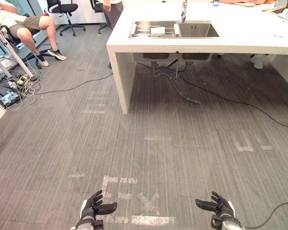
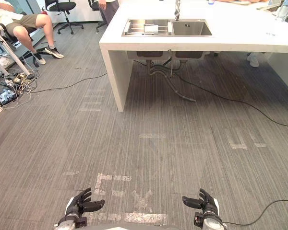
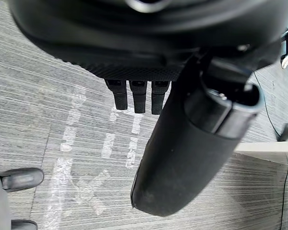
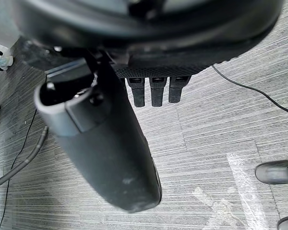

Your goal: Walk over to the sink, pick up the cup, carry it to the dishwasher, place the cup inside the dishwasher, then close the dishwasher door

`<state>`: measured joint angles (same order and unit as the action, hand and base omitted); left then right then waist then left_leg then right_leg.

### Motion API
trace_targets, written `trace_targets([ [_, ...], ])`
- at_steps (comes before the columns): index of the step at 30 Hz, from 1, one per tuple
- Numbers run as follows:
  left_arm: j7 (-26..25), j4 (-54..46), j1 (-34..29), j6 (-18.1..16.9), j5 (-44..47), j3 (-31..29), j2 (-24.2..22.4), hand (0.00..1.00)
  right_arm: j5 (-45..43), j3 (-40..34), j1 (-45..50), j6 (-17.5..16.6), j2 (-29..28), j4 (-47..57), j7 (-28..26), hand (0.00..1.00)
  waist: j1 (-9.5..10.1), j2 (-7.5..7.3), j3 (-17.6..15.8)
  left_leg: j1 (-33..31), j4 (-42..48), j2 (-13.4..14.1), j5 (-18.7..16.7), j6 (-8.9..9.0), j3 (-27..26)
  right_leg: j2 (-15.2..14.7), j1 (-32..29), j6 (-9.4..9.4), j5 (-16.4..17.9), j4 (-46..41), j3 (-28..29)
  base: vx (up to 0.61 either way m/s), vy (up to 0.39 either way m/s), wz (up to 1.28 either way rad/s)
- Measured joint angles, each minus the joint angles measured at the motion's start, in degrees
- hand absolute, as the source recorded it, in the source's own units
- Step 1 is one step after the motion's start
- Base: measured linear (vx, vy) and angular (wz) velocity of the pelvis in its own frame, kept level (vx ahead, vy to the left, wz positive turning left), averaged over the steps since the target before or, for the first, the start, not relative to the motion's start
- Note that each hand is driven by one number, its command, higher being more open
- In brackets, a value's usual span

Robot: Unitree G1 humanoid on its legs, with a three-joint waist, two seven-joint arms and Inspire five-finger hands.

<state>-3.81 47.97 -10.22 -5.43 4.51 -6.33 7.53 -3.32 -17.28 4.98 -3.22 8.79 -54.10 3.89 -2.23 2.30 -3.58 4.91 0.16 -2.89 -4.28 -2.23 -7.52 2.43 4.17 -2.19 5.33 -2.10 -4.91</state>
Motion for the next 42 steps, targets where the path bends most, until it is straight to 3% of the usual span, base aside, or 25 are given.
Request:
trace_targets([
  [11,0.02,-0.29,-0.13,0.00,0.02,-0.02,0.04,0.90,-1.37,-0.63,0.14,0.06,0.18,0.43,-0.36,0.90,-0.03,-0.10,-0.04,-0.57,-2.05,-0.16,1.92,0.04,-0.36,0.07,-0.53,0.14,-2.56,2.42,0.23,-0.06,0.007,-0.02],
  [13,0.00,-0.99,-0.47,0.00,0.03,-0.02,0.08,0.90,-1.56,-0.13,0.07,1.40,0.18,3.33,-0.24,0.90,-0.07,-0.05,-0.08,-0.75,-2.06,-0.16,2.05,-0.17,-0.36,0.07,-0.72,0.14,-2.56,2.42,0.20,0.00,0.000,0.00],
  [14,0.02,-1.99,-0.62,0.01,0.08,-0.04,0.17,0.90,-7.87,1.06,0.10,1.82,0.25,7.35,-1.75,0.90,-0.12,-0.10,-0.12,-1.20,-2.04,-0.16,2.09,-0.23,-0.41,0.08,-1.23,0.13,-2.57,2.37,0.25,0.00,0.000,0.00],
  [17,0.02,-5.87,-1.07,-0.10,0.15,-0.02,0.13,0.90,-15.95,4.26,0.09,-1.60,-0.37,17.39,-2.02,0.90,-0.03,-0.37,-0.62,-1.56,-1.96,-0.06,2.10,-0.24,-0.45,0.15,-1.70,0.13,-2.56,2.38,0.31,0.00,0.000,0.00],
  [19,0.01,-7.06,-1.00,-0.17,0.59,-0.02,0.16,0.90,-17.06,4.27,-1.14,-3.50,-1.43,18.67,-2.48,0.90,0.17,-0.51,-0.74,-1.57,-1.96,-0.01,2.08,-0.21,-0.43,0.19,-1.55,0.14,-2.56,2.49,0.21,0.04,0.002,0.02],
  [28,-2.02,-10.07,-0.21,-0.20,1.82,0.12,-1.82,0.90,-16.65,4.43,-2.31,-3.07,-5.89,17.46,0.00,0.90,1.26,-0.41,-1.68,-2.76,0.28,0.06,-0.02,1.77,-1.04,-0.16,-2.80,1.27,-0.71,0.46,0.57,0.05,0.009,-0.03],
  [32,-2.73,-13.78,-0.24,-0.25,2.75,0.24,-2.42,0.90,-14.91,6.13,-2.19,-2.57,-6.37,17.48,0.98,0.90,1.32,-0.55,-2.74,-4.36,3.59,-0.04,-3.16,0.71,-2.91,-0.95,-8.00,1.87,5.29,-9.72,1.68,0.04,0.016,-0.19],
  [34,-3.61,-14.71,-0.17,-0.30,3.29,1.70,-2.37,0.90,-14.50,6.52,-1.51,-2.55,-6.39,17.81,1.06,0.90,1.22,-0.90,-3.01,-4.72,5.91,-0.97,-6.42,-1.35,-3.89,-2.47,-11.82,2.79,10.23,-18.91,1.26,0.06,0.048,-0.22],
  [35,-3.63,-14.83,-0.08,-0.29,3.36,2.44,-2.42,0.90,-13.29,6.52,-1.45,-2.06,-6.44,17.89,1.11,0.90,1.19,-0.93,-3.72,-3.68,6.12,-1.78,-7.78,-2.29,-3.88,-4.06,-15.65,3.37,11.83,-29.15,-0.13,0.08,0.032,-0.06],
  [37,-3.68,-15.14,-0.09,-0.23,3.37,3.96,-2.13,0.90,-11.96,6.83,-0.46,-1.00,-6.47,17.97,1.10,0.90,-0.08,-0.89,-4.83,-0.60,6.20,-2.01,-9.11,-3.03,-2.91,-6.35,-20.98,2.67,14.10,-40.19,-2.93,0.18,0.022,0.13],
  [39,-4.24,-15.70,0.23,-0.23,3.43,4.13,-2.12,0.90,-10.63,7.70,-0.35,-0.76,-6.18,18.11,1.13,0.90,-0.28,-0.54,-5.17,0.93,6.97,-1.12,-10.38,-2.20,-2.67,-6.35,-24.59,2.87,15.01,-38.36,-3.95,0.41,-0.013,0.10],
  [40,-4.70,-15.71,1.58,-0.23,3.45,4.11,-2.16,0.90,-10.40,8.90,-0.87,-0.75,-5.10,18.23,1.03,0.90,-0.74,0.62,-6.57,2.30,7.22,0.80,-11.19,-1.54,-2.09,-5.30,-26.53,2.96,14.53,-34.33,-4.81,0.47,-0.049,0.16],
  [41,-5.02,-15.71,2.67,-0.24,3.49,3.99,-2.14,0.90,-10.08,9.51,-1.36,-0.71,-4.33,18.27,0.93,0.90,-0.87,1.82,-7.29,2.89,7.04,2.59,-11.38,-1.09,-1.44,-3.76,-28.38,3.16,12.59,-29.36,-5.41,0.34,-0.060,0.27],
  [42,-5.27,-15.71,3.77,-0.25,3.50,3.87,-2.06,0.90,-10.02,10.12,-1.75,-0.71,-3.72,18.49,0.90,0.90,-1.16,2.64,-7.84,3.51,6.64,4.16,-11.43,-0.37,-0.74,-2.41,-29.73,3.37,8.50,-23.00,-5.94,0.48,-0.086,0.38],
])
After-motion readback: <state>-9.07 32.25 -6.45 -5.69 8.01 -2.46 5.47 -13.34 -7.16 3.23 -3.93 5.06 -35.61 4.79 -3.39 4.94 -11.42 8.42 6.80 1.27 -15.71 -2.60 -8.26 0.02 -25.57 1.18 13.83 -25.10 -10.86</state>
